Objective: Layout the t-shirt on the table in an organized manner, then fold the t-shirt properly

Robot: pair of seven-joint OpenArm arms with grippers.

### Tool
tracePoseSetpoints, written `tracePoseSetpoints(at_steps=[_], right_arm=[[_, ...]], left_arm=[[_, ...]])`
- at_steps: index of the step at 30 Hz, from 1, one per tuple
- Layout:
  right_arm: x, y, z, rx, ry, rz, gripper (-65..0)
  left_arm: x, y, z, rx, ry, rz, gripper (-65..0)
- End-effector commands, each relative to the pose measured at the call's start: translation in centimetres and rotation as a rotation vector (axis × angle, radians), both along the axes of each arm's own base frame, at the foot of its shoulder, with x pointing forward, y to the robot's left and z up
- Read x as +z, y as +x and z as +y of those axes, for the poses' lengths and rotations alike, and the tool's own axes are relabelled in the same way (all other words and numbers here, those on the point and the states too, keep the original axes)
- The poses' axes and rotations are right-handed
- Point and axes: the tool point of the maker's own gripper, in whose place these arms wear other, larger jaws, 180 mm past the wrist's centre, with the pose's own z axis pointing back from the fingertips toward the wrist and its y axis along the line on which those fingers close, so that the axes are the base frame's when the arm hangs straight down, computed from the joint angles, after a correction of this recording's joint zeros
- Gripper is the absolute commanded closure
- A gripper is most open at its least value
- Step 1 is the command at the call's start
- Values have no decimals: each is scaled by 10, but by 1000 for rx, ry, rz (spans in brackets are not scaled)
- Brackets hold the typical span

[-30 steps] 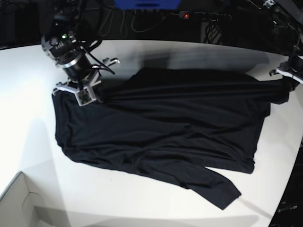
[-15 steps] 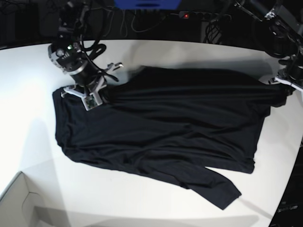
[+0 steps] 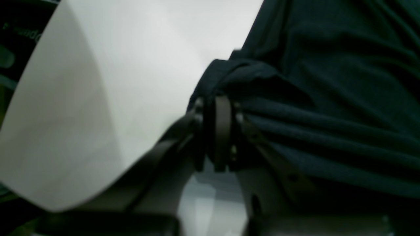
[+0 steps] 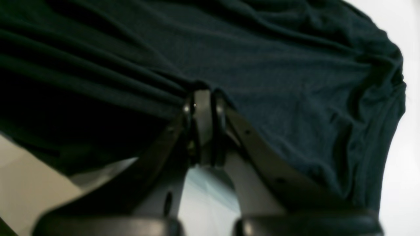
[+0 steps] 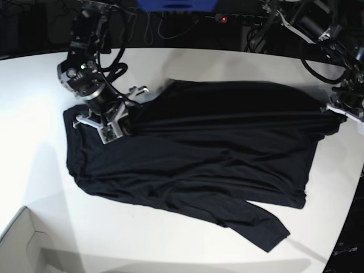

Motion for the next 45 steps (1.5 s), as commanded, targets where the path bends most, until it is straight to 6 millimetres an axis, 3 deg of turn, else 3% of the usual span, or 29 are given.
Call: tracePoseSetpoints(at_steps=[1,7,10,15,20,28,32,38,41,45], right_arm=[[12,8,2,-2,12,-47,0],[-4,7,14,27,36,-5,0],[-12,6,16,29,44,19,0],[-20,2,5,36,10,40,0],[-21,0,-5,39,-21,45,-6],[-26,-9,-9,34,-28,59,-216],[-10,-7,-11,29,-44,18,-237],[14,-11,-5,24,-42,-40,-265],[18,-12,-3,20,-38,-51,-329],[10,-24,5,39,-31,-19,-383]], left_arm=[[15,8,10,11,31,-47,-1],[13,30,-2,-56,27,-41,-8],[1,35,-10,-95,5,-9,-68],[-2,34,-11,-94,-4,-4,-186],[-5,31,-11,-97,-5,4,-230],[-16,13,-11,-98,-6,43,-230],[-7,-2,6,-35,9,19,-230],[-1,-1,11,-25,-13,-21,-235],[0,2,10,-25,-15,-28,-294],[2,3,11,-26,-12,-34,-417]])
